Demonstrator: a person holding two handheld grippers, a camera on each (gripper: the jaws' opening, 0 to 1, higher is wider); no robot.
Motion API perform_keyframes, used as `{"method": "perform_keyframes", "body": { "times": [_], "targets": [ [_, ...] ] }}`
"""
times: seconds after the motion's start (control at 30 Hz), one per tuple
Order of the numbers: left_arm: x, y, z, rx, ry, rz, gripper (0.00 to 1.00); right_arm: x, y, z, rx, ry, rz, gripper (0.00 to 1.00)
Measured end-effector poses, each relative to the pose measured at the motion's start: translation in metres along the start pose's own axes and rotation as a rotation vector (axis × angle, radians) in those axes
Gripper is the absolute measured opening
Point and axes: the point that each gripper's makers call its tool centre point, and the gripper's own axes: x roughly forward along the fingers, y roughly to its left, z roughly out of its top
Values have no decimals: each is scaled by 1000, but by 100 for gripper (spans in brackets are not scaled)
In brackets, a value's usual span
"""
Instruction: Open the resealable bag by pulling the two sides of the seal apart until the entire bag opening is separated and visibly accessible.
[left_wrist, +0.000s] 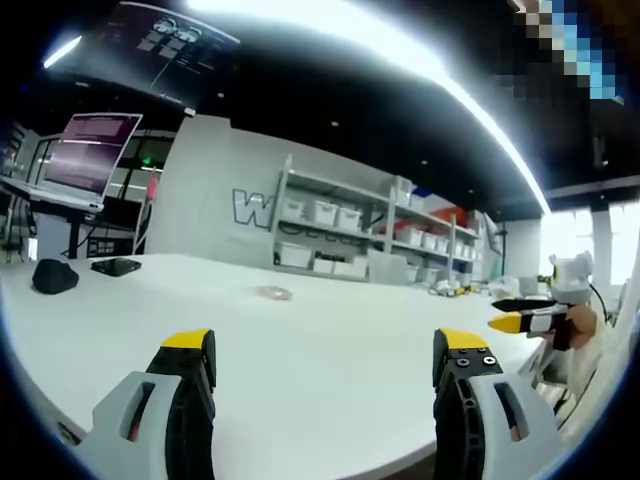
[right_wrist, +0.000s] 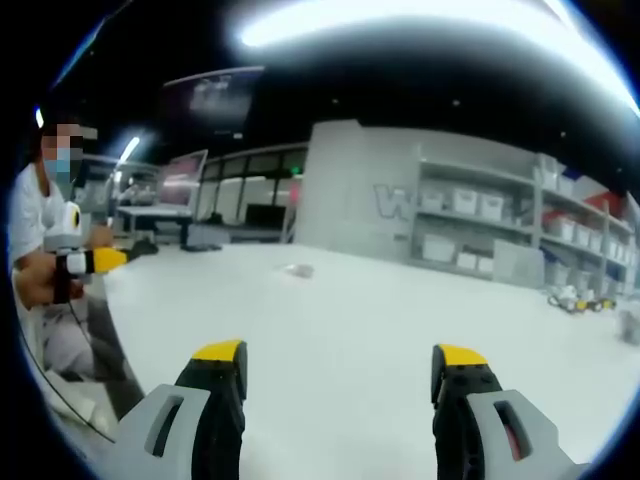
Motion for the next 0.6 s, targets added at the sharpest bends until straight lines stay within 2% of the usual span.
{"method": "perform_keyframes", "body": {
  "times": [0.6],
  "targets": [
    [0,0,-1,0,6,2,88,9,-2,1,-38,12,16,75]
  ]
}}
